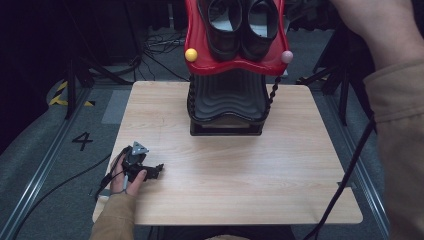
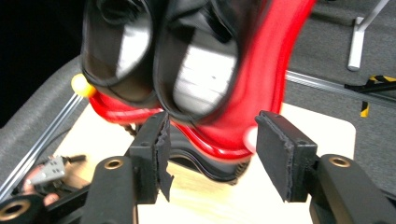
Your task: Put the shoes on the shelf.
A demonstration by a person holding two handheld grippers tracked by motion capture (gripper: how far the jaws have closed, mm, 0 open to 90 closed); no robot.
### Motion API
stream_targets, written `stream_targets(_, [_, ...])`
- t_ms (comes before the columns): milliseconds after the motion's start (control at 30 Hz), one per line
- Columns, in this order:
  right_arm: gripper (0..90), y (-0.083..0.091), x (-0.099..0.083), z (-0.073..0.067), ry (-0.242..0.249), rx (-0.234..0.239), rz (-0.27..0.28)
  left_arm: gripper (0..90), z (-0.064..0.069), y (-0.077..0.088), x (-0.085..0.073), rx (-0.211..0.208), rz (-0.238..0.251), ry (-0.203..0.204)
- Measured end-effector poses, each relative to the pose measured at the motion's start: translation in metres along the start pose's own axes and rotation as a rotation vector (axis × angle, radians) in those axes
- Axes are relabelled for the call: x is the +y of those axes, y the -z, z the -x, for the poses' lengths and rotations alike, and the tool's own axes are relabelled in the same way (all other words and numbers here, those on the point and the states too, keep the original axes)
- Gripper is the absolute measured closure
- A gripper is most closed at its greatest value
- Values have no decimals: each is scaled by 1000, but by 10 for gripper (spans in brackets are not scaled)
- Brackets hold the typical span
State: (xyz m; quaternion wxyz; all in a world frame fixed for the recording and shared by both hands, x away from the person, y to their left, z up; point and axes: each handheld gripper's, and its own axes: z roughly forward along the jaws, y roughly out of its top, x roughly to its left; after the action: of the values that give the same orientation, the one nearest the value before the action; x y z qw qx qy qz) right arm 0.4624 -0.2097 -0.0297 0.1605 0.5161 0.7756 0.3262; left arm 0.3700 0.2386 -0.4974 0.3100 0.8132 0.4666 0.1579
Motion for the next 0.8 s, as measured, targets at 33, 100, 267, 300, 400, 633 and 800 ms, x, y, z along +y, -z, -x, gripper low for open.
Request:
stream_targets(33, [445, 2, -4, 4, 10, 1, 2, 49, 0, 0, 0, 1, 0, 0])
stream_targets(100, [438, 7, -11, 11, 17, 9, 8, 49, 0, 0, 0, -2, -1, 1])
stream_targets(267, [406, 14, -26, 23, 60, 21, 17, 47, -1, 0, 0, 2, -1, -5])
stream_targets(300, [406, 14, -26, 23, 60, 21, 17, 47, -1, 0, 0, 2, -1, -5])
stream_targets(400, [396, 18, -49, 34, 95, 41, 16, 43, -1, -1, 0, -2, 6, -2])
stream_targets(633, [390, 10, -85, 42, 164, 82, 12, 41, -1, -1, 0, 2, 6, -3])
stream_targets(800, [385, -5, -117, 43, 221, 121, 17, 41, -1, -2, 0, -1, 12, -1])
